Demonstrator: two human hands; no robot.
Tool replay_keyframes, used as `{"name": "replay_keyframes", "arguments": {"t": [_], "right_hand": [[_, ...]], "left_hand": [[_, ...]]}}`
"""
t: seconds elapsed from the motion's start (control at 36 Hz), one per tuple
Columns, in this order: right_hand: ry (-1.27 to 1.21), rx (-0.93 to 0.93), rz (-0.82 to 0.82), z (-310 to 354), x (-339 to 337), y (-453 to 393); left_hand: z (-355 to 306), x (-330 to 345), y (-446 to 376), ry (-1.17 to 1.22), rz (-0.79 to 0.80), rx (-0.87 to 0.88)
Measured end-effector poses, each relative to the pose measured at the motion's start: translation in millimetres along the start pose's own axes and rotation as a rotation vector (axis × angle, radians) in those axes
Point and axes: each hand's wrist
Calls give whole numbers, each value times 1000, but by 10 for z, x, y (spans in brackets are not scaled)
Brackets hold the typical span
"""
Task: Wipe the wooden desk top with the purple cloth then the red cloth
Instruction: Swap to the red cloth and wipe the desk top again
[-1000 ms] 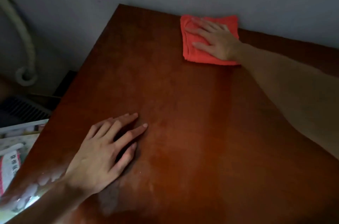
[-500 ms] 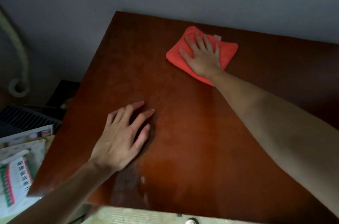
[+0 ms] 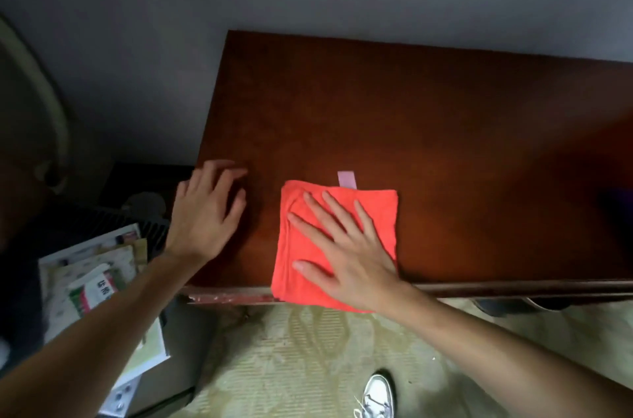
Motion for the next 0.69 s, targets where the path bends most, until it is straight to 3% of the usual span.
{"name": "replay_keyframes", "arguments": {"t": [0.11,0.33,0.5,0.69], "right_hand": [[19,-66,31,-97,-41,-54],[98,-399,145,-740,-284,-786],[155,-472,165,-1210,-460,-1593],[150,-417,165,-1784,-666,-2760]], "left_hand": [[143,-47,-93,-48,33,-10],[158,112,-286,-76,112,21],[138,145,-267,-37,91,-1],[106,115,-281,-40,170,-35]]}}
Point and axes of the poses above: each hand's wrist, its own y-axis away from the middle knuckle, its own x-axis out of the palm, z = x × y, and after that the axes turned 9 degrees about z, right-handed
